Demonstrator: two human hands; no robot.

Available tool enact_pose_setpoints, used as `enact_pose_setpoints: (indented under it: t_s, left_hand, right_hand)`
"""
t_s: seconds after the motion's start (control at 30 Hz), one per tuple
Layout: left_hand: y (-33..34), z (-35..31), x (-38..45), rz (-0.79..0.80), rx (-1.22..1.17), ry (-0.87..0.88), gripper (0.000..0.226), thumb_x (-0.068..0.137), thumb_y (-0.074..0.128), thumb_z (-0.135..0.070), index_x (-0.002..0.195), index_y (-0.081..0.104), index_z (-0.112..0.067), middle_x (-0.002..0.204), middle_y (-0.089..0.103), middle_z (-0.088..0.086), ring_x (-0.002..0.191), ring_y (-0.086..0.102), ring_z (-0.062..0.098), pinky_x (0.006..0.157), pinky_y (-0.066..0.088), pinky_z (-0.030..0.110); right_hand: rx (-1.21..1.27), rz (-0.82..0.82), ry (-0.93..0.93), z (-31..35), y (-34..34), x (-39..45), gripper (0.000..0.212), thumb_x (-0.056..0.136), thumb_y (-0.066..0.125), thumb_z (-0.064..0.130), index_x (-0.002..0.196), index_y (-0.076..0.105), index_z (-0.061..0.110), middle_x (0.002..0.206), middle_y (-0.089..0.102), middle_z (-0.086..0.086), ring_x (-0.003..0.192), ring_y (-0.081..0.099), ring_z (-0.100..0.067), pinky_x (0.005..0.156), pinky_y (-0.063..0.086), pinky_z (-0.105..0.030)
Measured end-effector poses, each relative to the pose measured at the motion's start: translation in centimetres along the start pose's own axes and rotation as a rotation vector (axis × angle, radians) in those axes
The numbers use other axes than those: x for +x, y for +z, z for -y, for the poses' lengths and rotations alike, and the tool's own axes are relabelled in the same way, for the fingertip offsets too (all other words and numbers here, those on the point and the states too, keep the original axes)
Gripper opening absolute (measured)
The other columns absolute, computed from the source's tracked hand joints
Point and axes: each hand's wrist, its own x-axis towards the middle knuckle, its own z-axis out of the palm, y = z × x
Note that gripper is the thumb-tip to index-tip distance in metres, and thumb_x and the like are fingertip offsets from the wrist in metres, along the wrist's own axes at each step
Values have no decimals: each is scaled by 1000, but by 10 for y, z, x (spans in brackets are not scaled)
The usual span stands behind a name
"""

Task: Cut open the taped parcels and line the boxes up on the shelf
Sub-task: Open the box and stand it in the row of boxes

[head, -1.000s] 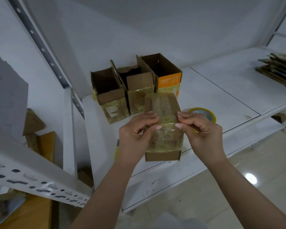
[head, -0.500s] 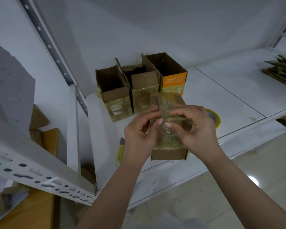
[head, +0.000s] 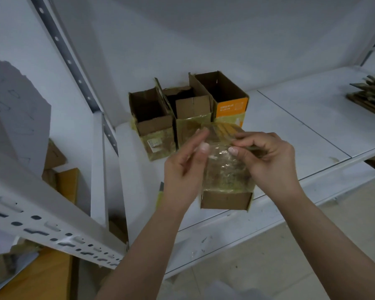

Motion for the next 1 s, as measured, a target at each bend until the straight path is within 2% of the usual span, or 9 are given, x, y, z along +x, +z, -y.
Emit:
enact_pose_setpoints:
  t_s: [0.17,0.27,0.33,0.43,0.5,0.63,0.73,0.83,1.0]
  left_hand:
    - [1,-2,0,111,120,-9,49,100,29,-47,144,44,-31,145,51,6,136,44,15,113,37,42]
    - [10,0,-3,145,204,74,44,102,29,-37,139,47,-22,147,46,0,136,43,11,110,36,23]
    - [13,1,-1,101,249,125,36,103,33,-28,129,54,-12,130,51,-17,113,54,-2,92,43,14]
    - [18,-1,1,-1,370,191,29,103,37,-16,118,58,-3,110,61,0,90,52,-1,78,39,6]
    - [19,-3,2,-12,384,211,28,102,38,-15,117,59,-2,109,62,8,93,52,0,79,38,4]
    - [17,-3,4,81,301,189,30,101,42,-26,125,55,-13,120,58,-4,110,54,3,90,43,16]
    - [22,-4,2,79,202,181,19,100,47,-20,111,60,-11,115,59,-9,113,56,7,97,44,27]
    - [24,-4,1,36,168,177,18,100,47,-14,102,62,-5,104,64,3,106,57,8,90,42,18]
    - [15,-5,1,-32,211,149,18,100,44,-22,103,60,-16,101,64,6,92,58,5,81,42,14]
  right_hand:
    - [139,37,70,10,-5,5,19,76,80,18,81,73,34,96,74,12,98,69,-13,89,54,-48]
    - [112,28,90,11,-2,3,18,77,81,22,80,72,38,93,74,12,98,68,-18,88,53,-50]
    - [85,23,108,9,-1,2,16,77,82,26,78,72,39,92,74,14,98,68,-18,87,53,-51]
    - [46,23,122,8,2,0,15,77,81,29,77,71,40,91,74,16,98,67,-18,85,53,-51]
    - [51,20,126,7,1,-1,14,77,81,29,77,72,40,91,74,16,99,67,-18,86,53,-51]
    - [62,29,117,7,-2,-1,8,77,79,33,79,73,37,92,74,15,97,67,-19,85,53,-51]
    - [3,30,104,6,0,-3,7,77,80,34,81,74,35,91,74,8,94,67,-19,83,53,-50]
    - [-18,49,92,7,-1,-2,10,78,80,31,84,74,36,94,73,4,92,68,-18,83,54,-48]
    - [148,36,110,7,-10,-4,21,82,76,11,93,72,29,99,73,15,94,69,-3,85,57,-26]
